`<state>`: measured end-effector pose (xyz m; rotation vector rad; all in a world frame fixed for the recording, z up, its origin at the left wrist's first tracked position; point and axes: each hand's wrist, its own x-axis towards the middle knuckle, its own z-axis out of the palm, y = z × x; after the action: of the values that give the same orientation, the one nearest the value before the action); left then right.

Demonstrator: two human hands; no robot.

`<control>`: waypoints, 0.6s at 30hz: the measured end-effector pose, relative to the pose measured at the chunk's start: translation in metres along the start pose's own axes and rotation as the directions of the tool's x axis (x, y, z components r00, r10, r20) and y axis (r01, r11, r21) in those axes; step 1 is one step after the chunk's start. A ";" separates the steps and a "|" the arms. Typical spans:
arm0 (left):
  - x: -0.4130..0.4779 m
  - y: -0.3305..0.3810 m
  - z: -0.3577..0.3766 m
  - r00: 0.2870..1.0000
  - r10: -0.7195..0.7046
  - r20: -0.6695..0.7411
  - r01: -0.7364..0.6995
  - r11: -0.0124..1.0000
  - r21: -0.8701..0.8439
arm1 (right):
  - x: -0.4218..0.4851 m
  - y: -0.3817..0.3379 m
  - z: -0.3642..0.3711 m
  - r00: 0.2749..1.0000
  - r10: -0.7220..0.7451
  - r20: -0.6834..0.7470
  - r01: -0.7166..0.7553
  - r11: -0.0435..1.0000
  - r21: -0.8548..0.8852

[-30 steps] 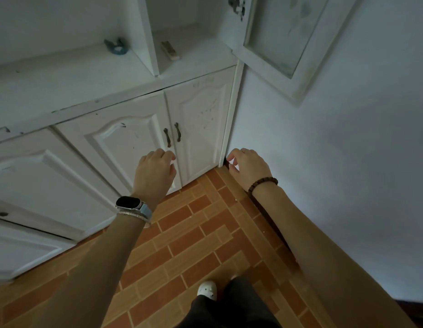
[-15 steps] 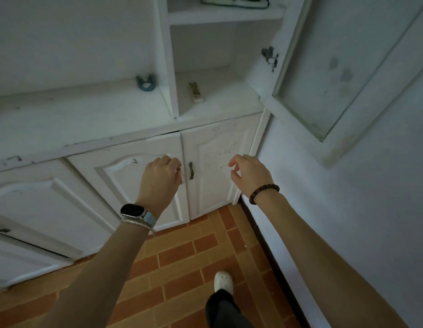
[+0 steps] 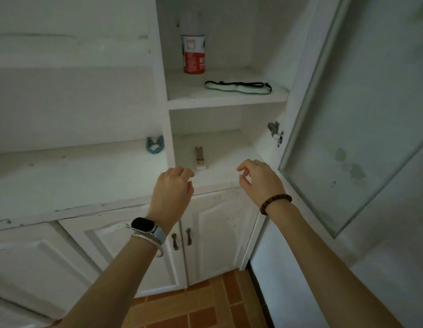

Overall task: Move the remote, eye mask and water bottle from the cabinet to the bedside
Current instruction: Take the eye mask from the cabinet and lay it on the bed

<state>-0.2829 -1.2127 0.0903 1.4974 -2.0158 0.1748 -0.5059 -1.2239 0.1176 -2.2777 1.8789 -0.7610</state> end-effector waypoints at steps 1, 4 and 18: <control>0.011 0.002 0.000 1.000 0.011 -0.011 -0.011 1.000 -0.001 | 0.008 0.002 -0.005 1.000 -0.006 -0.019 0.006 1.000 0.013; 0.044 0.008 -0.002 0.997 0.060 -0.048 -0.059 0.998 0.005 | 0.030 0.004 -0.020 0.997 -0.021 -0.068 0.022 0.999 0.028; 0.197 0.028 -0.023 0.951 0.236 -0.200 -0.233 0.972 0.039 | 0.153 0.009 -0.106 0.948 -0.075 -0.311 0.087 0.996 0.026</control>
<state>-0.3322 -1.3549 0.2231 1.1911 -2.0225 0.4250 -0.5411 -1.3452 0.2552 -2.3360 1.8755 -1.2202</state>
